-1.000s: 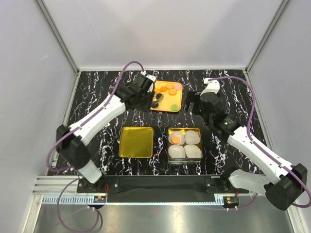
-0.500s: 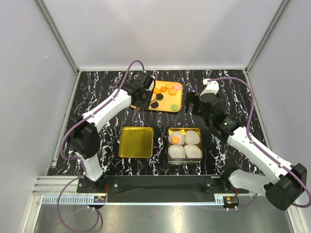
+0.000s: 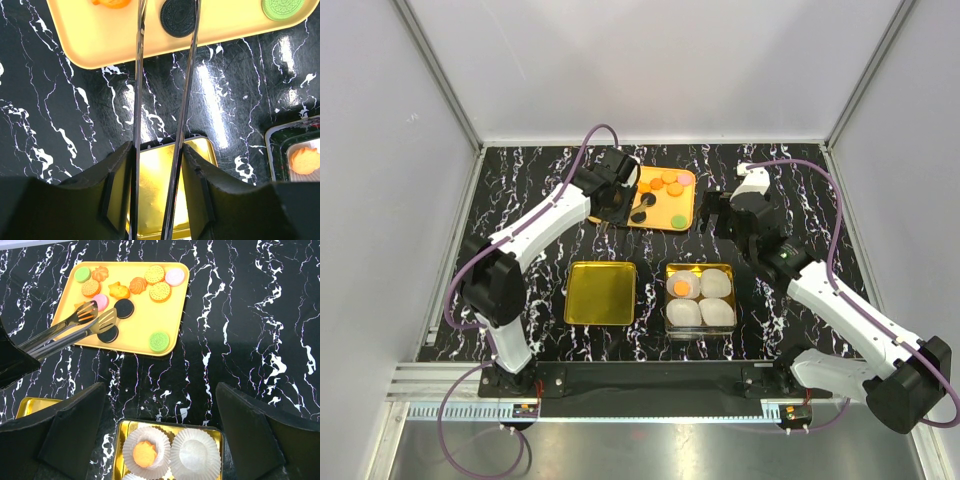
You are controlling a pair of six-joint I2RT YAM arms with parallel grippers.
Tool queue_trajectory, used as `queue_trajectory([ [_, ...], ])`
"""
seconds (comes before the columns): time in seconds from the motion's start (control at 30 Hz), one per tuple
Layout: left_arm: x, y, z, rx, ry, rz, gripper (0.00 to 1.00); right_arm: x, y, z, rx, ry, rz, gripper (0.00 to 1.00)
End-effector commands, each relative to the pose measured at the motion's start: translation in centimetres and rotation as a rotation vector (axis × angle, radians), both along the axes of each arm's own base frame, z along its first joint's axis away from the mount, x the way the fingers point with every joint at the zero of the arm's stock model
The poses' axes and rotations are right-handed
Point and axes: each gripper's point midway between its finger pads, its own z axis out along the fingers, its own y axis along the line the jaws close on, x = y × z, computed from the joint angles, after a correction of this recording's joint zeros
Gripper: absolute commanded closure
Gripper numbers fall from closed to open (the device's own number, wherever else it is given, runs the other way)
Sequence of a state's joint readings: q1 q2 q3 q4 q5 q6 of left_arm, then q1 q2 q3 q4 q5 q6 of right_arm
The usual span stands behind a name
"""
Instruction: Pack the cookies
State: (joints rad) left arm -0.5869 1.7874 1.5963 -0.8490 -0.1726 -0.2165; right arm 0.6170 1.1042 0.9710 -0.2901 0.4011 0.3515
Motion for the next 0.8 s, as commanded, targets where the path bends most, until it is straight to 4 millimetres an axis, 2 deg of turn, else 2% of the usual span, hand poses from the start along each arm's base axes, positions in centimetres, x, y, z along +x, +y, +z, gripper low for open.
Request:
queue_trajectory([
  [0.0, 0.8, -0.7, 0.9, -0.034, -0.041, -0.019, 0.55, 0.0, 0.0, 1.2, 0.017, -0.038, 0.0, 0.0],
  [0.77, -0.6, -0.8, -1.1, -0.037, 0.026, -0.04, 0.54, 0.1, 0.0, 1.1, 0.018, -0.041, 0.001, 0.0],
])
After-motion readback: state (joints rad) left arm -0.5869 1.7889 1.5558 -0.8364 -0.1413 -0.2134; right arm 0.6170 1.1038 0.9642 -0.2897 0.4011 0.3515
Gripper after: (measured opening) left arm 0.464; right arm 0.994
